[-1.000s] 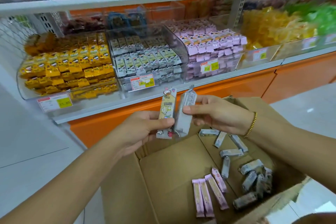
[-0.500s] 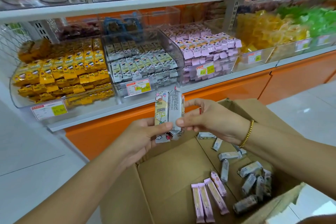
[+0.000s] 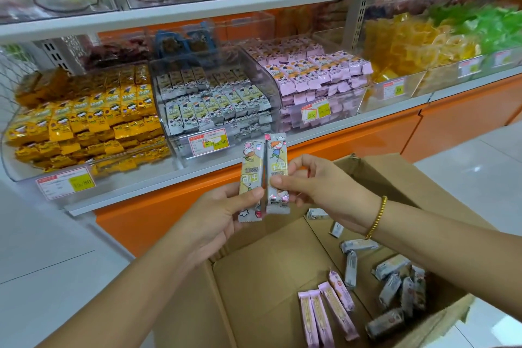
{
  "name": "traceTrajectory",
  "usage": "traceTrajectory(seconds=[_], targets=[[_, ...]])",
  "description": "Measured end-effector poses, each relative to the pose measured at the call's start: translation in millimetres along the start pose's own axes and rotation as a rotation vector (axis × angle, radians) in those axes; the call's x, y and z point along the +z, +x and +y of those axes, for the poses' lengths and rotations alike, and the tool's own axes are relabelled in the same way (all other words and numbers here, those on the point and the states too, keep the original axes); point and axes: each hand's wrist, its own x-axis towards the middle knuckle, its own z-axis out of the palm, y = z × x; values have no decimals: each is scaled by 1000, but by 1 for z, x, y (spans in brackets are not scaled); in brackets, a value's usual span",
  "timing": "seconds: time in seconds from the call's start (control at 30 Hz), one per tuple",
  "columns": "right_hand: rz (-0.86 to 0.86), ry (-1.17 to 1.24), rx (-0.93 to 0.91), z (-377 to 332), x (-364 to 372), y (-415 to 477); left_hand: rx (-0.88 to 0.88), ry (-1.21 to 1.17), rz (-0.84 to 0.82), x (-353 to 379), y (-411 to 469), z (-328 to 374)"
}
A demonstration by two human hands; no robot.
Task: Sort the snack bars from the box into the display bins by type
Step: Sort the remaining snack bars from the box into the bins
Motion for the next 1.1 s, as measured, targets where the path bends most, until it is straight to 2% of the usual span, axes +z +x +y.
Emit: traceTrajectory(seconds=[0.07,0.13,0.2,0.23,0.33,0.43,0.57,0.77,0.9,0.97,1.03,1.1], targets=[[52,-1,-39,-5,-10,6,-2,138,58,-3,2,4],[82,-51,-94,-16,-27,10,33,444,157,-12,6,9],[22,-151,-130,-25,-44,12,59,676,172,-19,8,14],[-38,-193,-134,-27,-48,12,54,666,132,-19,8,15],[-227,-282,-128,-22,-45,9,10,350,-3,-12,8,16],[-291,-329,-120,-10,-36,7,-16,149,1,-8,9,16],[-211,-393,-172,-3,-24,9,9,35,103,-7,10,15],[8,-937,-414,-20,11,21,165,-106,262,-16,23,34],[150,-946,-569,-34,25,58,312,-116,237,-29,32,62],[196,-909,-545,-43,26,90,392,131,304,-43,38,74],[245,-889,-500,-50,23,131,501,639,530,-62,46,77],[320,-916,-426,-55,23,178,572,1033,629,-74,52,73]])
